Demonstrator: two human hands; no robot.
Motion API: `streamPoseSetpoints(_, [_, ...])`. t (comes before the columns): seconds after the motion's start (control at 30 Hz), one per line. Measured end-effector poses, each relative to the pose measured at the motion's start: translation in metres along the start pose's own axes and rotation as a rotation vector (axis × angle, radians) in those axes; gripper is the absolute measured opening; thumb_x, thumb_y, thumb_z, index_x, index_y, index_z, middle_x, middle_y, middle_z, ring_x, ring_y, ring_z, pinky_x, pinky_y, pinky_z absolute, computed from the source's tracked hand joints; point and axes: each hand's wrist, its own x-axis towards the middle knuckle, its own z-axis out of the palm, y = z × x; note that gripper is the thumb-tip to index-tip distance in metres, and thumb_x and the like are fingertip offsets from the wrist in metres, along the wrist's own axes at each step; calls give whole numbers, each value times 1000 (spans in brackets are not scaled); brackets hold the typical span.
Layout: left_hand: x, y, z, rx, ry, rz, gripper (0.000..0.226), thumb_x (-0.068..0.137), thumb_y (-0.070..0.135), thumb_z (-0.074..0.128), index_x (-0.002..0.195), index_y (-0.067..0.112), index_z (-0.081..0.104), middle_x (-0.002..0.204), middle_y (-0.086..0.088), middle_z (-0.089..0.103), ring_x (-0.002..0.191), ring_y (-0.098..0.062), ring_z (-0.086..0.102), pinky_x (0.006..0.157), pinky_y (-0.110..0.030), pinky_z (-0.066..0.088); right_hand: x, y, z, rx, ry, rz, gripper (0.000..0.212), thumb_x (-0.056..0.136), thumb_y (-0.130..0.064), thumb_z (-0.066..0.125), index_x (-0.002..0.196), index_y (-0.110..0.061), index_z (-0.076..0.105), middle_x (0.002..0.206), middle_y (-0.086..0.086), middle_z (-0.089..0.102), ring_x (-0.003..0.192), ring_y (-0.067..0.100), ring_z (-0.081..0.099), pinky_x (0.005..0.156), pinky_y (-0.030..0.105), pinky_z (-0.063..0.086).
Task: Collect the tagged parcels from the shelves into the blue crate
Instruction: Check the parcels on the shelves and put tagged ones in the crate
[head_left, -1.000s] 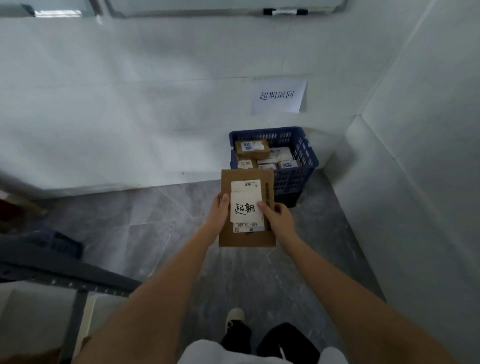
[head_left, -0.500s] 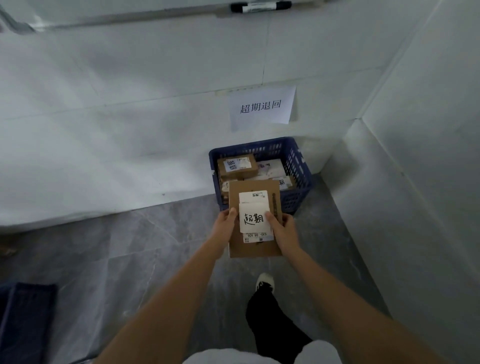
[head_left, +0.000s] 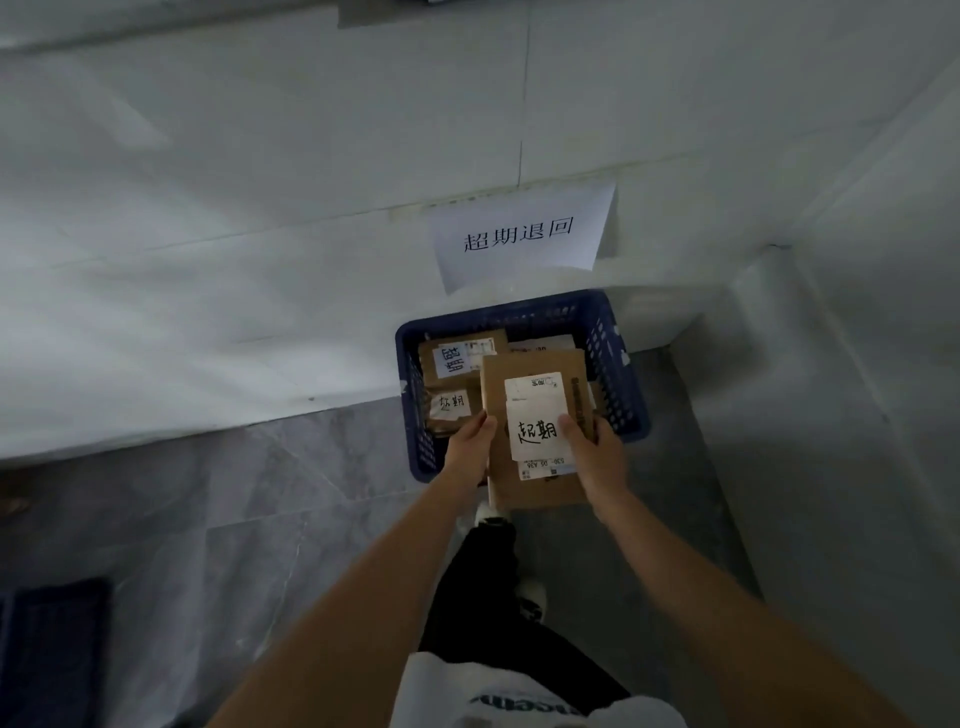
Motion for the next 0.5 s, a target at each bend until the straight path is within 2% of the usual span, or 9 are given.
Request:
streamPoseSetpoints(0.07, [21, 9, 10, -2, -32, -35, 38, 99, 33, 48, 135, 21, 51, 130, -2, 59, 117, -25, 56, 102, -44, 46, 32, 8, 1, -70, 56, 13, 76, 68, -76, 61, 118, -19, 62, 116, 10, 62, 100, 23, 64, 85, 42, 57])
streamPoseSetpoints(0.1, [31, 15, 16, -5, -45, -63, 38, 99, 33, 48, 135, 22, 51, 129, -2, 59, 116, -24, 56, 101, -43, 47, 47, 12, 1, -100, 82, 19, 80, 66, -79, 58, 118, -19, 63, 115, 10, 61, 100, 24, 63, 83, 41, 58])
streamPoseSetpoints(0.2, [64, 27, 33, 26, -51, -130, 41, 97, 37, 50, 136, 24, 50, 125, 0, 60, 115, -23, 57, 100, -45, 47, 76, 4, 0, -155, 104, 34, 65, 74, -70, 56, 110, -16, 65, 110, 11, 61, 93, 23, 65, 68, 27, 57])
streamPoseSetpoints(0.3, [96, 29, 48, 66, -14, -166, 41, 96, 38, 51, 136, 28, 52, 122, 0, 63, 111, -24, 59, 99, -48, 48, 104, 3, -6, -190, 64, 58, 57, 77, -64, 54, 106, -16, 63, 107, 12, 63, 88, 22, 65, 72, 36, 58])
streamPoseSetpoints(0.37, [110, 29, 62, 75, 27, -180, 37, 97, 34, 50, 133, 27, 55, 119, 0, 65, 108, -23, 61, 98, -47, 49, 120, 7, -14, -200, 37, 79, 61, 74, -65, 52, 109, -15, 60, 106, 10, 63, 87, 21, 66, 74, 37, 57])
streamPoseSetpoints(0.43, [115, 31, 78, 62, 56, -176, 30, 99, 28, 48, 126, 25, 59, 111, 1, 67, 103, -22, 63, 97, -46, 50, 134, 10, -21, -183, 36, 87, 62, 74, -63, 54, 113, -15, 57, 107, 9, 63, 87, 19, 66, 73, 38, 58])
streamPoseSetpoints(0.5, [123, 30, 96, 23, 59, -192, 23, 99, 22, 46, 113, 27, 63, 101, 2, 68, 96, -21, 64, 93, -41, 52, 147, 9, -29, -178, 32, 80, 55, 81, -53, 60, 117, -13, 53, 110, 10, 63, 89, 20, 67, 74, 42, 59])
